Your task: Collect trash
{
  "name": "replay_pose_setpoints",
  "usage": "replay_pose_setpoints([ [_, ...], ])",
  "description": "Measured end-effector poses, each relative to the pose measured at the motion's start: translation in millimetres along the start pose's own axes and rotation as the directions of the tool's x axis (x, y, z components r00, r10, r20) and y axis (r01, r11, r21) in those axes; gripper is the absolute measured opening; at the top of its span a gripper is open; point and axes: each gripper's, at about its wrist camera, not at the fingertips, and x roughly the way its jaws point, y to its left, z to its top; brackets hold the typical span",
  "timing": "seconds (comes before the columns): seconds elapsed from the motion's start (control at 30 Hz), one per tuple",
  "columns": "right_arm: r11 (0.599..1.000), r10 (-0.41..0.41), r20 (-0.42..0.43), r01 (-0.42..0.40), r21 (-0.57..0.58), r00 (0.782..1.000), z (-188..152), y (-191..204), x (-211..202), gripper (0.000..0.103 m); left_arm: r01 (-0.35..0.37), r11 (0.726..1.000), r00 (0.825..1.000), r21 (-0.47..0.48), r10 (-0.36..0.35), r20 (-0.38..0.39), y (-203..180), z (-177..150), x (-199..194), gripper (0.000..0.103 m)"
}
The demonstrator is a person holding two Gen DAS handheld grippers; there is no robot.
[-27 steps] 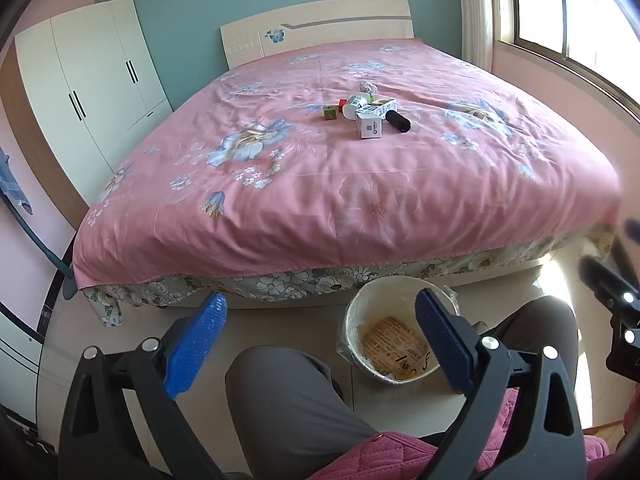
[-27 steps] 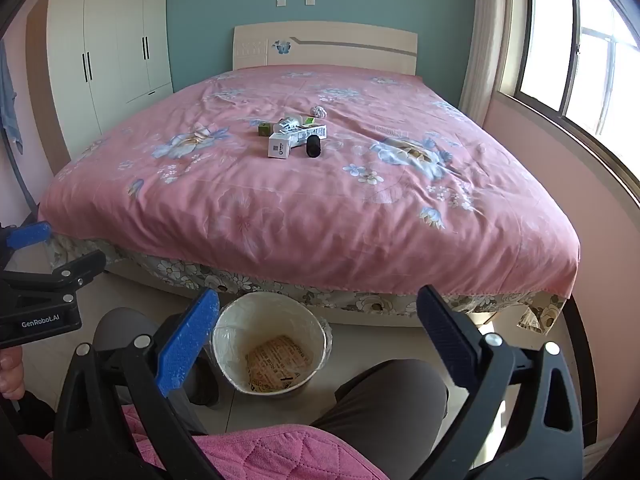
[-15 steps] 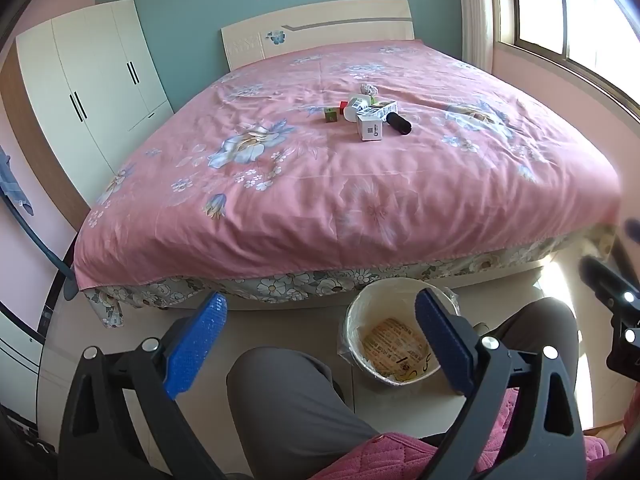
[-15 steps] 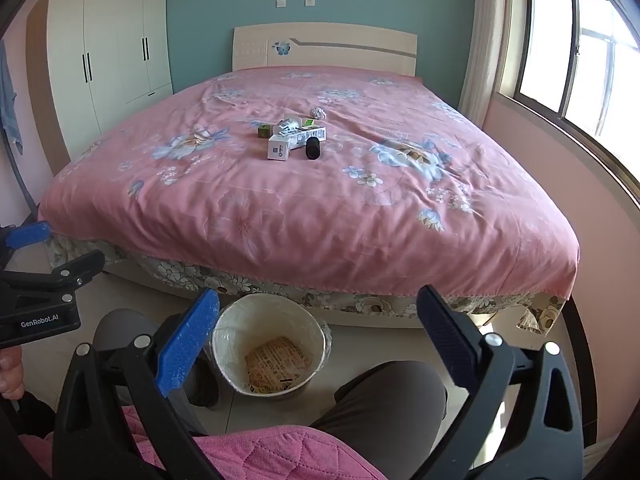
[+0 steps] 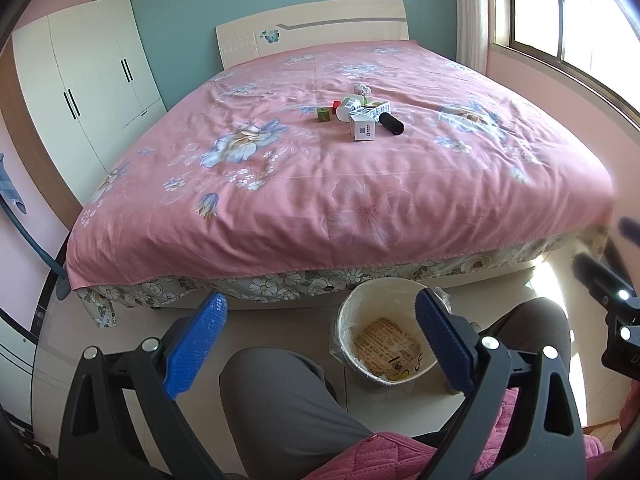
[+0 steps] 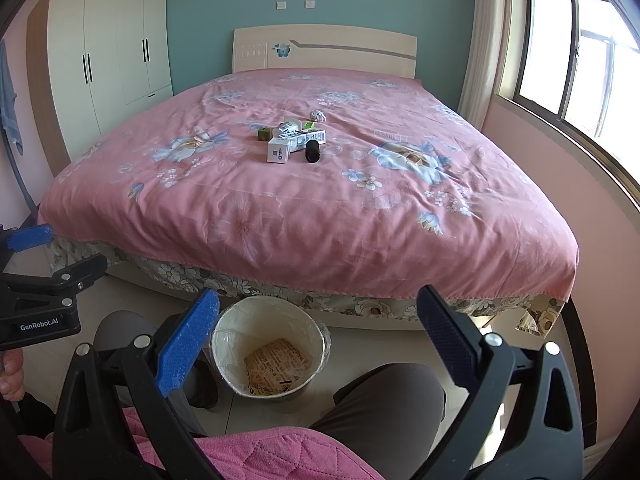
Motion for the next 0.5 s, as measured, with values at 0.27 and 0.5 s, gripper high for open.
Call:
replay_pose_setpoints([
  [0.27,1.0,0.0,0.003,0.0,0.0,1.0,0.3,-0.3,-0.9,0.097,-0.003,1.0,1.0,0.018,0.003,0.008,-6.8,-1.2,0.3,0.097],
  [0.5,1.0,0.0,0.004,0.0,0.0,1.0,0.5,-0.8,-1.4,0.097,-0.002,1.0,1.0,0.024,0.002,0.005,-6.9,-1.2,0.1,0.097],
])
